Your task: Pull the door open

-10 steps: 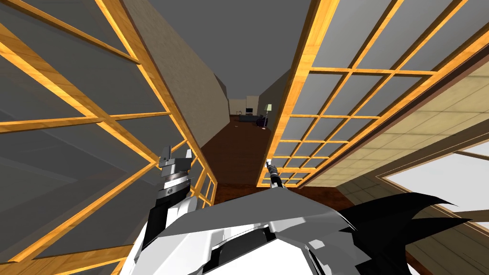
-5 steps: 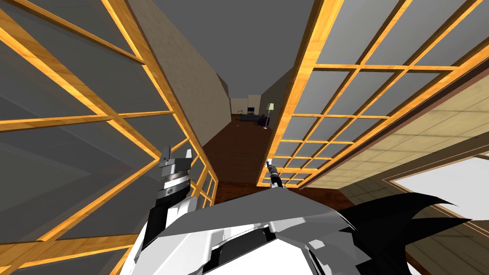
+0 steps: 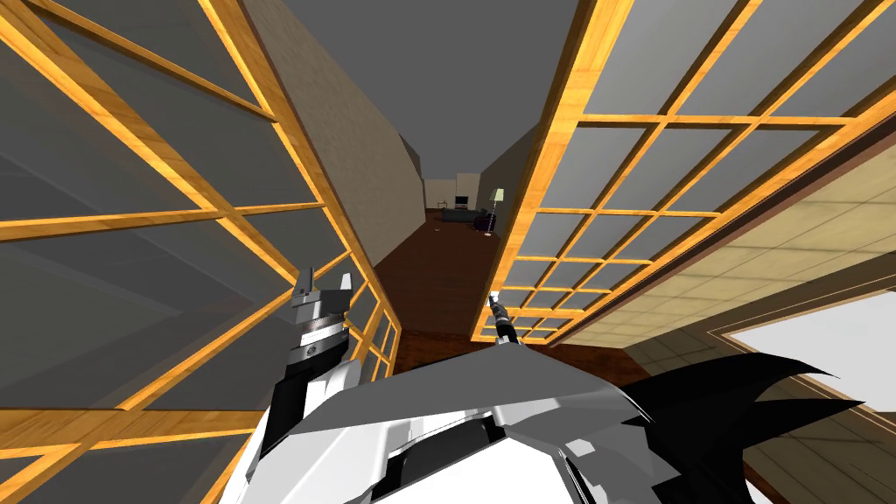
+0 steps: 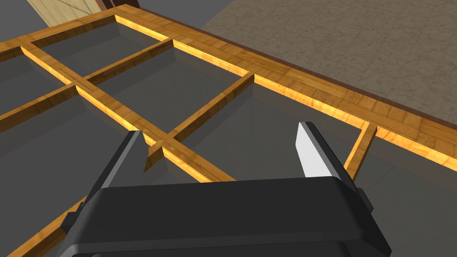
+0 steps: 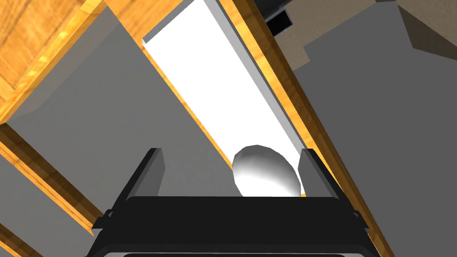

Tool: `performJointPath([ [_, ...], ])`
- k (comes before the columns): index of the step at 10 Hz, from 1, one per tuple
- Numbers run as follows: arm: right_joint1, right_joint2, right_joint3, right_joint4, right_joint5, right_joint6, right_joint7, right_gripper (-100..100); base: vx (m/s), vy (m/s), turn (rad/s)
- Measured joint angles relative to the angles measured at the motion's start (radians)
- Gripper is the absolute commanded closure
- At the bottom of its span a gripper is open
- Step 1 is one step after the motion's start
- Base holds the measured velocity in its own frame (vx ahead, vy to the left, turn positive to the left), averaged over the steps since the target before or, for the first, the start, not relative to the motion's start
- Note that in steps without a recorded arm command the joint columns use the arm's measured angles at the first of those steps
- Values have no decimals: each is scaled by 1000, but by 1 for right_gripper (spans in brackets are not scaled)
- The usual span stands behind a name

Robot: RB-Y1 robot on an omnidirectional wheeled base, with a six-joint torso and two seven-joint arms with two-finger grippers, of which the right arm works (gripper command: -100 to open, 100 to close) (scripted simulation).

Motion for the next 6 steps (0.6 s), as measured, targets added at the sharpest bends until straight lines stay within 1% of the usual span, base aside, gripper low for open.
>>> performJointPath([
  [1, 5, -1, 4, -12, -6, 8, -26, 100, -33, -4, 31],
  [2, 1, -2, 4, -6, -9, 7, -44, 100, -25, 0, 36],
  [3, 0, -1, 5, -1, -14, -2, -63, 100, -23, -9, 35],
  [4, -5, -3, 6, 13, -16, -13, -78, 100, -11, -5, 2],
  [5, -2, -8, 10, 17, -17, -17, -89, 100, 0, 5, -34],
  [6, -1, -6, 11, 13, -17, -13, -91, 100, -18, 3, 47],
])
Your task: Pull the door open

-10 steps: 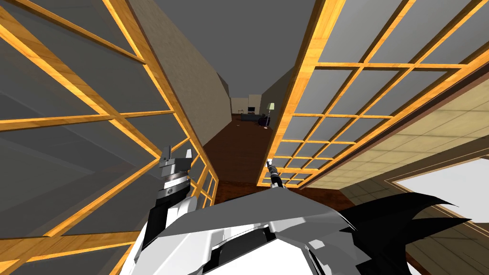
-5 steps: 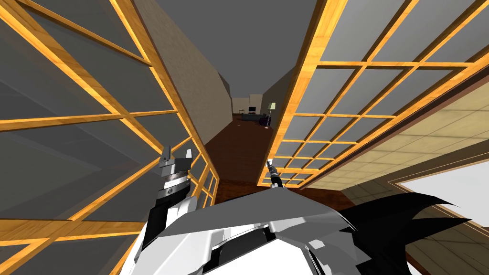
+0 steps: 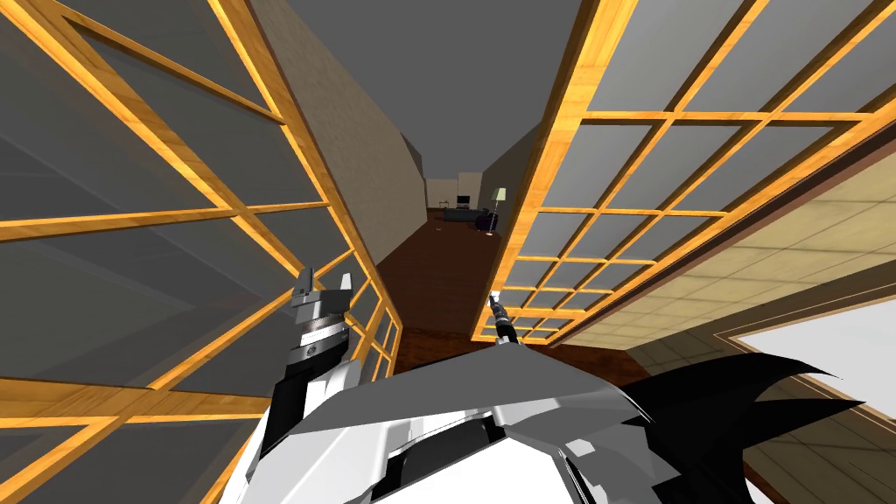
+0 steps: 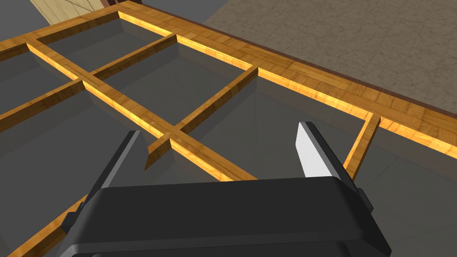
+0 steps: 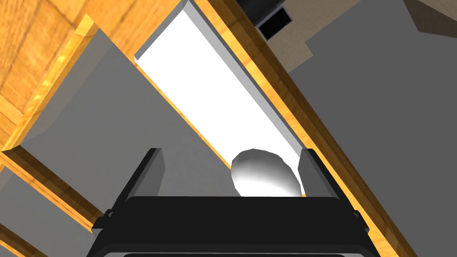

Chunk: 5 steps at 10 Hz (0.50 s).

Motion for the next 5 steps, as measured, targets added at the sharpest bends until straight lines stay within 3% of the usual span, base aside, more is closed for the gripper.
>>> performJointPath([
  [3, 17, 1, 12, -37, -12, 15, -62, 100, -33, -4, 58],
  [5, 12, -8, 19, -19, -24, 0, -116, 100, -41, -6, 49],
])
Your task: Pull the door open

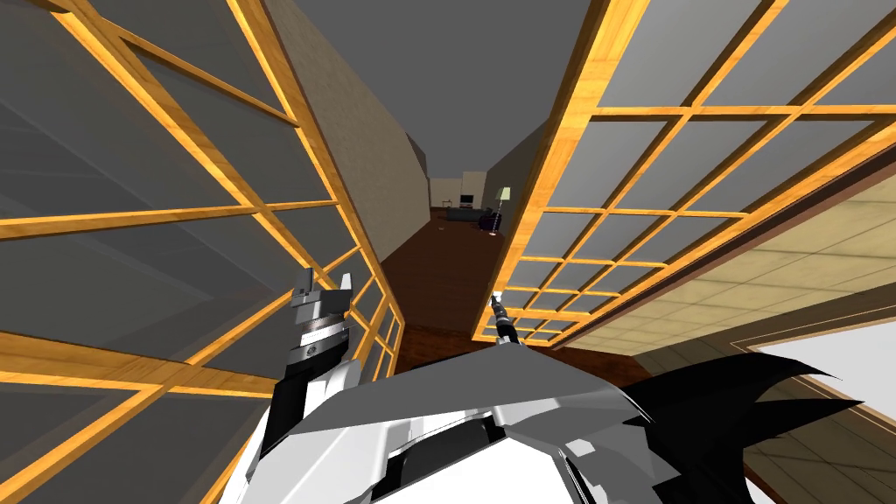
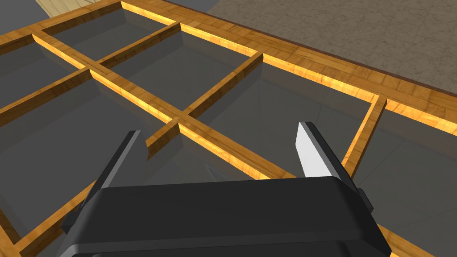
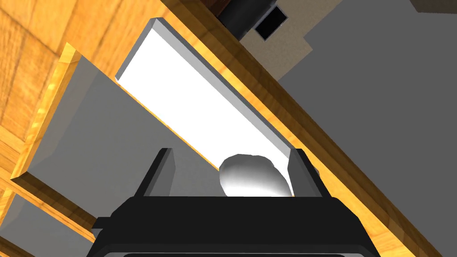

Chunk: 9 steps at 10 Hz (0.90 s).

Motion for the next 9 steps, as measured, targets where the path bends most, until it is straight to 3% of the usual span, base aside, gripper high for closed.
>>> performJointPath([
  [1, 8, 6, 4, -20, -2, 8, -21, 100, -37, 6, 52],
  [3, 2, 0, 8, -2, -11, -8, -64, 100, -26, 5, 40],
  [7, 12, -3, 22, -27, -27, -1, -148, 100, -31, -5, 36],
  [9, -3, -12, 25, 0, -37, -15, -189, 100, -33, -5, 46],
])
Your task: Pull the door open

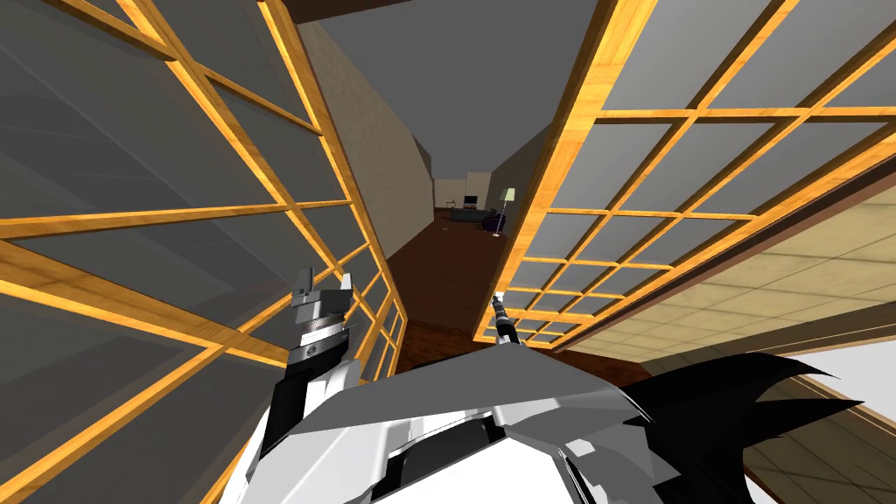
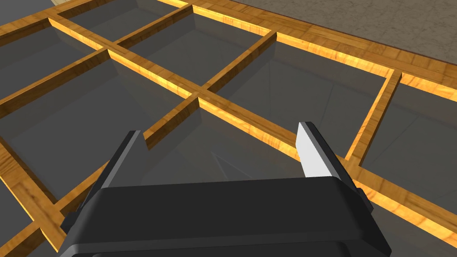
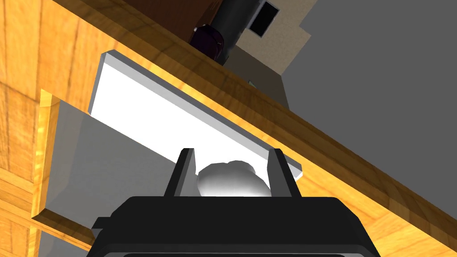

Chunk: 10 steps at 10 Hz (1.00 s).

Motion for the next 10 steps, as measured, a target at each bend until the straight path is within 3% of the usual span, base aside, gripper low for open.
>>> performJointPath([
  [3, -6, -11, 8, 28, -10, -25, -53, 100, -16, -1, 7],
  [5, -3, -2, 8, 23, -15, -27, -64, 100, -19, -9, 48],
  [6, -15, -12, 11, 52, -19, -45, -83, 100, -24, -5, 21],
  [8, 5, -6, 15, 0, -19, -10, -92, 100, -13, 3, 20],
  [9, 10, -11, 19, 1, -24, -16, -113, 100, -44, -13, 77],
  [10, 26, -8, 25, -27, -31, -8, -141, 100, -50, -14, 22],
])
